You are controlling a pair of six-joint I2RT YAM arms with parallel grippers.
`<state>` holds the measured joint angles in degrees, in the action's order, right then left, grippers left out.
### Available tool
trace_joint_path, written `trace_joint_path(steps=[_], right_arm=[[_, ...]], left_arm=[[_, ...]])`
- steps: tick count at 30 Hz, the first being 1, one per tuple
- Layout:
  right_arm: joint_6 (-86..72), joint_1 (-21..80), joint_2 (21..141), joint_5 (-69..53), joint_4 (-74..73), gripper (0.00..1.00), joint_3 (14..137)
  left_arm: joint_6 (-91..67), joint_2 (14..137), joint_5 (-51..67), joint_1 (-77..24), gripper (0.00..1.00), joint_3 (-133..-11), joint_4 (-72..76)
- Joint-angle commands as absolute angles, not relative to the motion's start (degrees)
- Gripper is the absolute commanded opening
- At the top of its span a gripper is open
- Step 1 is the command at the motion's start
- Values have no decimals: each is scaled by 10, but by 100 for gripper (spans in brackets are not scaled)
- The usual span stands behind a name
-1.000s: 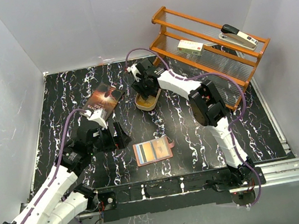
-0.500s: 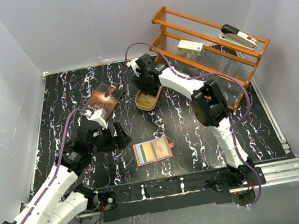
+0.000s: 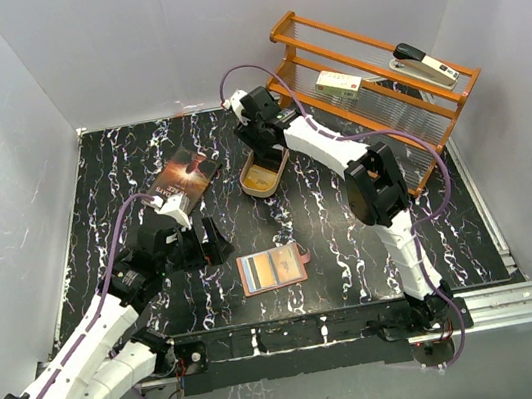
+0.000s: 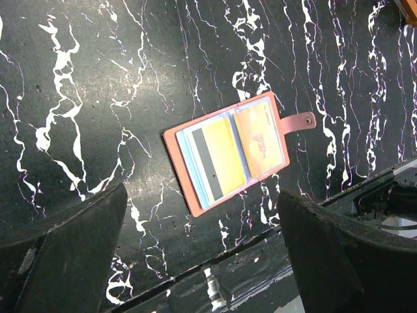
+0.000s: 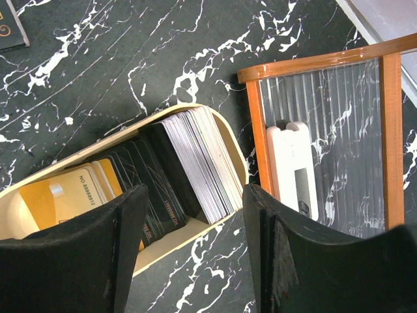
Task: Put the credit cards into the card holder
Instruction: Pick up the credit card from the storage box.
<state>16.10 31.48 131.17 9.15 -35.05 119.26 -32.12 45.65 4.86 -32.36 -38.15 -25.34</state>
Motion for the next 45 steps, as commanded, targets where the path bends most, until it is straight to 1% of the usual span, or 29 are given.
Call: trace_joint_path(steps=[1,7,13,16,22,28,36,45], right_arm=[[181,312,1319,117,-313,57,1222],[180,313,1332,117,-309,56,1221],[191,313,1348,138,-305,60,1222],[197,313,1354,148,-300,61,1219],[204,313,1354,183,-283,57,1212],[215,314,1349,230,-250,49,1197],[218,313,1341,217,-249,34,1189],[212,316,1343,194,-272,8,1208]], left_arm=[[-316,455,46,-322,99,-384,-253],[-315,458,47,-322,99,-384,-252],[-315,456,45,-322,98,-384,-253],[-315,456,42,-322,99,-384,-253],[-316,456,42,-322,99,-385,-254],[-316,460,43,-322,99,-385,-254],[-316,461,41,-322,99,-385,-254],[-314,462,47,-322,99,-386,-254]])
